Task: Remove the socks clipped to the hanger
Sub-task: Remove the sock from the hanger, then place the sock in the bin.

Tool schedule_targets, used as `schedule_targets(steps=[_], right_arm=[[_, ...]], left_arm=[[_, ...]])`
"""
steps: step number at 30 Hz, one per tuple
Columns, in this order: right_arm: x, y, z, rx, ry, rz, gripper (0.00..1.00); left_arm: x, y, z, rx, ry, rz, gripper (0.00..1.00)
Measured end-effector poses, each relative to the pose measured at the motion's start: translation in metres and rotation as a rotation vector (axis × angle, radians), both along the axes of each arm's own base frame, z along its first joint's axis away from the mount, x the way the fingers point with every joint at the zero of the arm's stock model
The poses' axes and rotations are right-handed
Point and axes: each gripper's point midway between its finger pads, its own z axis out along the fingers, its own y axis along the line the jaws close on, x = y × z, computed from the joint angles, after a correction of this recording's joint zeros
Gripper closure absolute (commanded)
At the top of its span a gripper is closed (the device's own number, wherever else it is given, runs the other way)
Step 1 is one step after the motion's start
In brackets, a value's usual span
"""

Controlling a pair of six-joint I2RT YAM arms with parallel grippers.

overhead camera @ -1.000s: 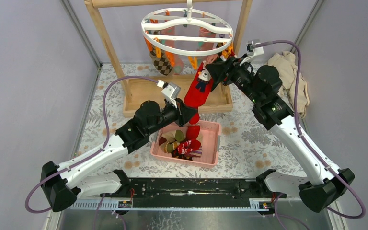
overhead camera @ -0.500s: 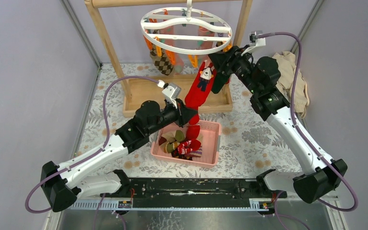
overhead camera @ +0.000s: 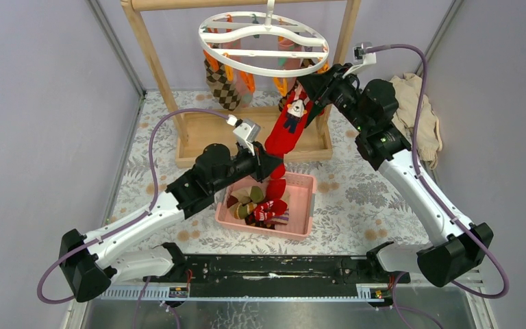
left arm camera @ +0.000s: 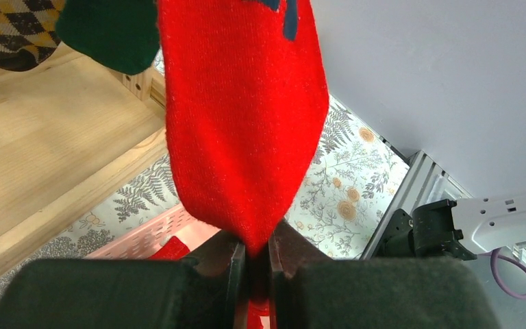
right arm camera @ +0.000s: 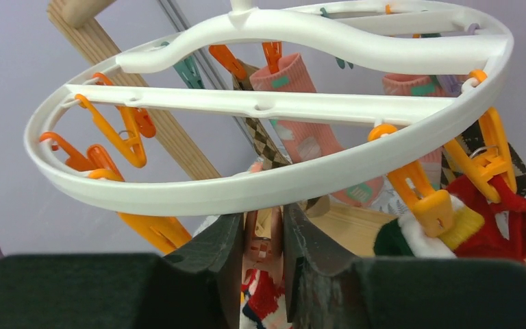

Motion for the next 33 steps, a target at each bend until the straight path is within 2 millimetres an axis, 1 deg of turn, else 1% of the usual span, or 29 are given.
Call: schedule_targets(steps=[6, 7, 8, 9, 12, 13, 14, 17, 19, 21, 23, 25, 30, 33], right_arm=[[-0.001, 0.001, 0.005, 0.006, -0.016, 0.007, 0.78], [-0.001, 0.001, 0.005, 0.006, -0.016, 0.007, 0.75], [-0.001, 0.000, 0.005, 0.006, -0.016, 0.007, 0.69], [-0.001, 0.000, 0.005, 0.006, -0.016, 0.006, 0.66], [-0.001, 0.000, 0.005, 0.005, -0.014, 0.005, 0.66], [-0.001, 0.000, 0.005, 0.004, -0.015, 0.008, 0.62], [-0.001, 0.000, 0.005, 0.004, -0.015, 0.008, 0.56], [-0.001, 0.000, 0.003, 0.001, -0.010, 0.008, 0.27], [-0.002, -0.001, 0.000, -0.004, -0.005, 0.008, 0.19], [-0.004, -0.002, -0.003, -0.008, 0.002, 0.008, 0.15], [-0.009, -0.004, -0.006, -0.011, 0.010, 0.008, 0.10], [-0.014, -0.006, -0.008, -0.015, 0.018, 0.010, 0.02], [-0.036, -0.015, -0.020, -0.029, 0.046, 0.018, 0.00], [-0.048, -0.021, -0.030, -0.040, 0.069, 0.019, 0.00]], left_arm=[[0.000, 0.000, -0.001, 0.002, 0.003, 0.000, 0.85], [0.000, 0.000, -0.001, 0.002, 0.003, 0.000, 0.85], [-0.001, 0.001, -0.001, 0.003, 0.004, 0.001, 0.85], [-0.002, 0.002, -0.002, 0.006, 0.009, 0.001, 0.85], [-0.005, 0.005, 0.000, 0.004, 0.017, 0.001, 0.86], [-0.007, 0.007, 0.001, 0.003, 0.019, 0.001, 0.85], [-0.010, 0.010, 0.002, 0.003, 0.023, 0.000, 0.85], [-0.017, 0.016, 0.005, 0.000, 0.035, -0.002, 0.85], [-0.022, 0.019, 0.005, 0.001, 0.050, -0.009, 0.85], [-0.026, 0.020, 0.004, 0.003, 0.064, -0.019, 0.85], [-0.030, 0.020, -0.001, 0.004, 0.084, -0.032, 0.85], [-0.033, 0.020, -0.010, 0.013, 0.110, -0.042, 0.85], [-0.041, 0.020, -0.046, 0.047, 0.193, -0.061, 0.85], [-0.044, 0.014, -0.063, 0.057, 0.239, -0.082, 0.85]])
